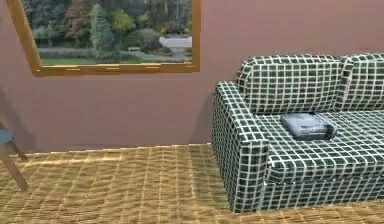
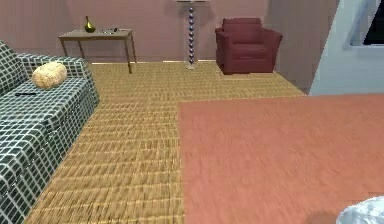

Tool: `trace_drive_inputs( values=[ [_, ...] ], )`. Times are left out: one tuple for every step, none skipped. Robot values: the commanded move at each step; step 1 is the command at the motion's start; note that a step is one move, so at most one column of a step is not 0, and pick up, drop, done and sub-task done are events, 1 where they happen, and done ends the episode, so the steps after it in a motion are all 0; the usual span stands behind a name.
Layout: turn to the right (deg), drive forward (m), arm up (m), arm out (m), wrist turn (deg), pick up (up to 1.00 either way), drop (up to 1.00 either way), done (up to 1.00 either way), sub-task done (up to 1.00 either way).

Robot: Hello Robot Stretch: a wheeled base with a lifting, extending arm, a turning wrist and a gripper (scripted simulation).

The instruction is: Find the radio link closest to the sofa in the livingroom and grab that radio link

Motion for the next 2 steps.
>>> trace_drive_inputs(
  values=[
    [3.0,0.00,0.00,0.00,0.0,0.00,0.00,0.00,0.00],
    [0.0,0.40,0.00,0.00,0.0,0.00,0.00,0.00,0.00]
  ],
)
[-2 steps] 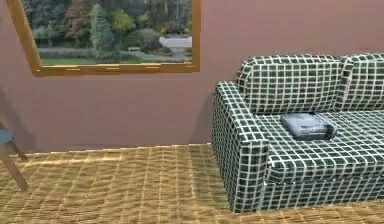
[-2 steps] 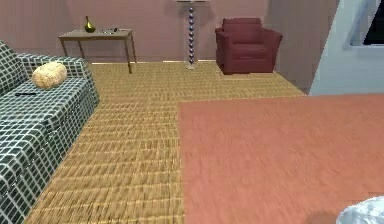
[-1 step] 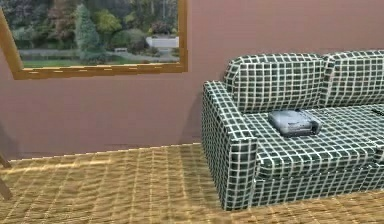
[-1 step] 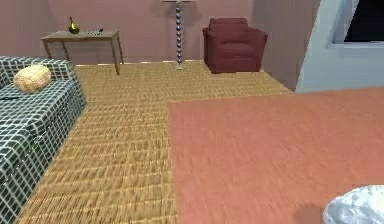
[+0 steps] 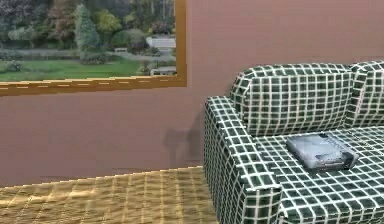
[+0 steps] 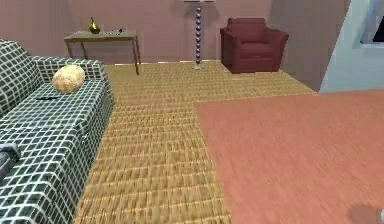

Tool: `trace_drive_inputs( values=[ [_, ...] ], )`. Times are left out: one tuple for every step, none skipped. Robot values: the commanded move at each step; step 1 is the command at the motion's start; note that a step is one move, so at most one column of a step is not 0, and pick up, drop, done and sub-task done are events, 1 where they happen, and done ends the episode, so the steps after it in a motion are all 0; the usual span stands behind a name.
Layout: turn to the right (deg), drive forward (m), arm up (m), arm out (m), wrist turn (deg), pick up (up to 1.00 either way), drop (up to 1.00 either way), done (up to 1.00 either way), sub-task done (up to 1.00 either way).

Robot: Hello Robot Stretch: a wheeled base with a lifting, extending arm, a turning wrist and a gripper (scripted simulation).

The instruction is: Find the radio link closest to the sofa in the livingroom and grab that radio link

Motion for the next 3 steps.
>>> trace_drive_inputs(
  values=[
    [-45.0,0.00,0.00,0.00,0.0,0.00,0.00,0.00,0.00],
    [-42.0,0.00,0.00,0.00,0.0,0.00,0.00,0.00,0.00],
    [-3.0,0.00,0.00,0.00,0.0,0.00,0.00,0.00,0.00]
  ],
)
